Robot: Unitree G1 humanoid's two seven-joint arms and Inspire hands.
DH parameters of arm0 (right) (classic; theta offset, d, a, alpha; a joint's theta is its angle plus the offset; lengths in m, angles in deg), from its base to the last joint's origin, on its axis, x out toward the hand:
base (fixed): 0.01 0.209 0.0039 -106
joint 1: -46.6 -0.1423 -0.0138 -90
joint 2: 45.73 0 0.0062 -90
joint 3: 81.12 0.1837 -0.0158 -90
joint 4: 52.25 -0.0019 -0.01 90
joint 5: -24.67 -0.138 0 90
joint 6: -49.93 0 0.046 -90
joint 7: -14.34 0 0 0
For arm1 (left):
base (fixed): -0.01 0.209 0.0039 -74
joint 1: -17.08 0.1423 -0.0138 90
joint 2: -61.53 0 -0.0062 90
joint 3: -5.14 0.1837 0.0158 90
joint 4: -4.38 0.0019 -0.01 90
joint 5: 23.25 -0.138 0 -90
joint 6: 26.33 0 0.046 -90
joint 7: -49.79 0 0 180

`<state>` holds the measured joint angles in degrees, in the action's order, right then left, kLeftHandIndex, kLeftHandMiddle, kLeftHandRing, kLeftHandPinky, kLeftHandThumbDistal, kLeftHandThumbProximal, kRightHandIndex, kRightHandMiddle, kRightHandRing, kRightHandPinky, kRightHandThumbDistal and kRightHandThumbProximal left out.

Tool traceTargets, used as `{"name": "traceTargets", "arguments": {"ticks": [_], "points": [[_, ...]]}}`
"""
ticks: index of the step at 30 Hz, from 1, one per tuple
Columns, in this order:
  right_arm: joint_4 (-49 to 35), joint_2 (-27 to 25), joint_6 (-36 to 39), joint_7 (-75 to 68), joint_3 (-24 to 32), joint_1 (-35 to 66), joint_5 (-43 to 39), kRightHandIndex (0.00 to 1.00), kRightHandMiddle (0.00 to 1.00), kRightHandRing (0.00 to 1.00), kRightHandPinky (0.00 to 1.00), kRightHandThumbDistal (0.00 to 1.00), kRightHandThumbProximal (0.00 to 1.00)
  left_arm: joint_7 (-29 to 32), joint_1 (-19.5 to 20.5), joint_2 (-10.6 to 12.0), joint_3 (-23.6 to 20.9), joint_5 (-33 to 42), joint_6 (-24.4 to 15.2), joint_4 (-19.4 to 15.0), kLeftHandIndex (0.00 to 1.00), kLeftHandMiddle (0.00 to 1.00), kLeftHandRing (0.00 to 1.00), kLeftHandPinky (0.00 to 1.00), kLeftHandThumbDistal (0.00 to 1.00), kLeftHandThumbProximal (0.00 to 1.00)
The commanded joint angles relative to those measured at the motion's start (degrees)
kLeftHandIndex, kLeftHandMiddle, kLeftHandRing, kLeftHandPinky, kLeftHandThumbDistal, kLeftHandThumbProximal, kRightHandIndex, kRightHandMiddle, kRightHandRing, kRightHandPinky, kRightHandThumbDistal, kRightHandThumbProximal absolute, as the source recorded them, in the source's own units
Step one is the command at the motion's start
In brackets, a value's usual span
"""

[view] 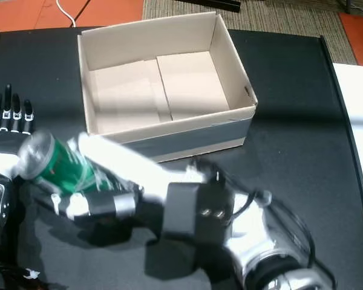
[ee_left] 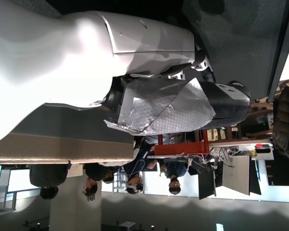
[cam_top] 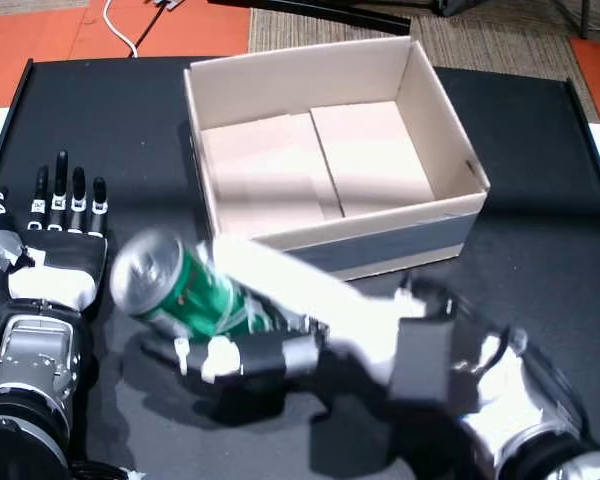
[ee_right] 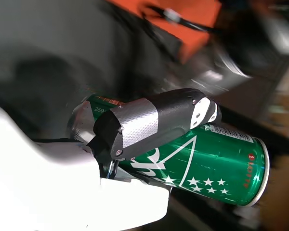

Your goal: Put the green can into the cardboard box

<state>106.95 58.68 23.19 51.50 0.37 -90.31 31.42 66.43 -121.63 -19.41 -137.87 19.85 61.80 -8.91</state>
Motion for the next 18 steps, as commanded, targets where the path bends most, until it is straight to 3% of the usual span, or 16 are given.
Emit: {"name": "traceTargets", "arguments": {"ticks": [1,3,6,9,13,18], "points": [[-2.32,1.09,2.76,4.55,1.28,-1.85,-5.28,0.0,0.07,0.17,0.21,0.05,0.54,-1.14,1.22,0.11,0.15,-0.37,0.24,0.5,0.31,0.33,0.6,0.89,0.45,0.99],[-3.37,1.19,3.65,7.73,1.95,-3.21,-8.48,0.0,0.06,0.18,0.23,0.06,0.6,-0.8,1.27,0.12,0.15,-0.32,0.33,0.52,0.33,0.34,0.61,0.91,0.43,0.98],[-3.88,0.67,6.83,6.27,2.88,-5.04,-8.96,0.0,0.04,0.15,0.21,0.13,0.72,-1.15,1.21,0.06,0.3,-0.47,0.45,0.56,0.29,0.29,0.55,0.83,0.46,0.92],[-4.26,0.69,8.78,5.45,4.58,-6.9,-10.6,0.0,0.01,0.08,0.19,0.1,0.75,-1.15,1.21,-0.03,0.5,-0.59,0.65,0.61,0.22,0.26,0.5,0.8,0.52,0.9],[-4.59,0.69,12.78,0.38,7.08,-9.15,-9.76,0.0,0.0,0.04,0.12,0.06,0.75,-0.58,1.33,-0.11,0.62,-0.57,0.8,0.65,0.3,0.27,0.49,0.76,0.54,0.88],[-6.03,0.95,15.79,-5.26,8.88,-12.49,-9.33,0.0,0.0,0.05,0.14,0.12,0.69,-1.08,1.27,-0.13,0.74,-0.69,0.63,0.69,0.31,0.25,0.46,0.74,0.6,0.85]]}}
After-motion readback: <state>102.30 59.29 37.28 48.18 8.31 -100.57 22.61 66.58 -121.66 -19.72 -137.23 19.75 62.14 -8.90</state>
